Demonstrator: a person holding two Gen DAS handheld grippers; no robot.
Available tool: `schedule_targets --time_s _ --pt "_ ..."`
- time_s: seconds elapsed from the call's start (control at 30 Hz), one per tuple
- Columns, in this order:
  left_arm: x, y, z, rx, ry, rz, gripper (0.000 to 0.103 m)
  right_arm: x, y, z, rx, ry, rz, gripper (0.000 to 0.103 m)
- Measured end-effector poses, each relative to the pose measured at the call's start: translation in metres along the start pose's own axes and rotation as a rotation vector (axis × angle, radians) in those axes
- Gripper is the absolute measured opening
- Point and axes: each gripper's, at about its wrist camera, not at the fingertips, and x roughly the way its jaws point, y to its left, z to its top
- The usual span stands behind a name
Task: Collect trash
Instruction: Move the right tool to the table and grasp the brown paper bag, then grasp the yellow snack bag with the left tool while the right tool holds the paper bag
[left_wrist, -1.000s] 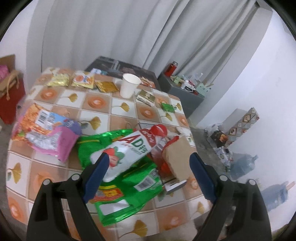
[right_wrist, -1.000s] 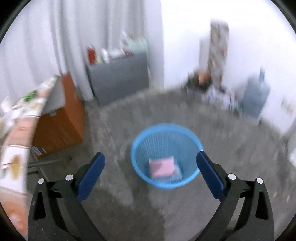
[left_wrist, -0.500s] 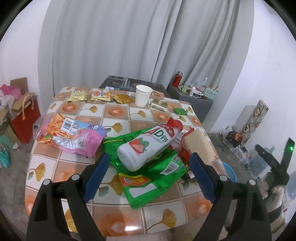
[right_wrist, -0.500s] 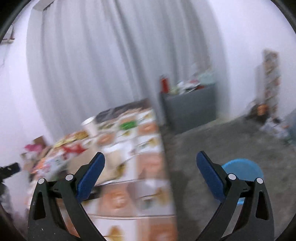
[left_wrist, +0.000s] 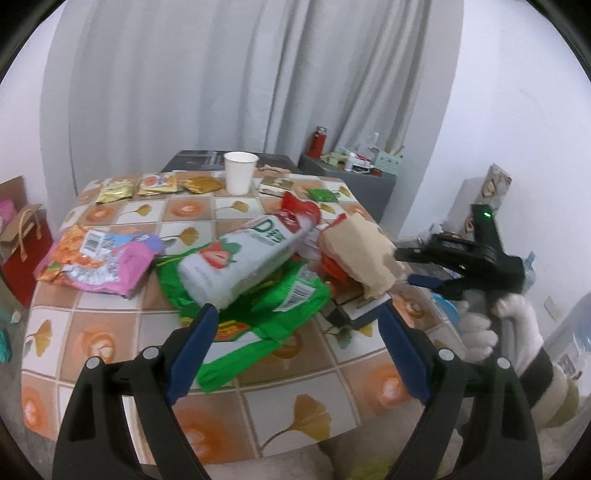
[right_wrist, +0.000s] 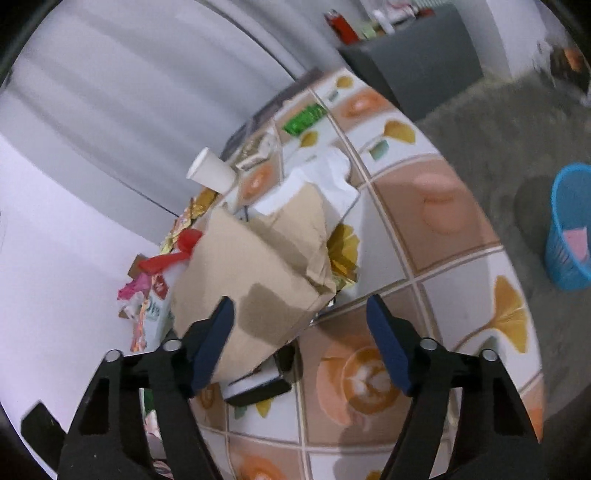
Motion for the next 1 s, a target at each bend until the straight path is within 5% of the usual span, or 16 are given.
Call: schedule_targets --time_s 0.17,0.23,0.37,0.7,1.0 --pt "0.011 -0.012 -0.001 0.046 0.015 -0.021 0.086 0.012 0.003 0.004 0.008 0.03 -0.009 0.045" --pt "0.014 -0.016 -0.001 0.056 0.018 -0.029 0.086 0.012 0.006 0.004 -0.005 0.032 -0.021 0.023" --pt "0.016 -0.018 0.001 0.051 0.019 -0.037 0.086 0.005 0.006 0.002 -0.01 0.035 0.0 0.005" --pt "0.026 -0.031 0.005 0.078 0.036 -0.034 0.084 -0.037 -0.006 -0.003 0.015 -0.014 0.177 0.002" --pt "0.05 -0.056 0.02 0.151 0.06 -0.009 0.076 -0.09 -0.06 -0.004 0.095 -0.135 0.128 0.002"
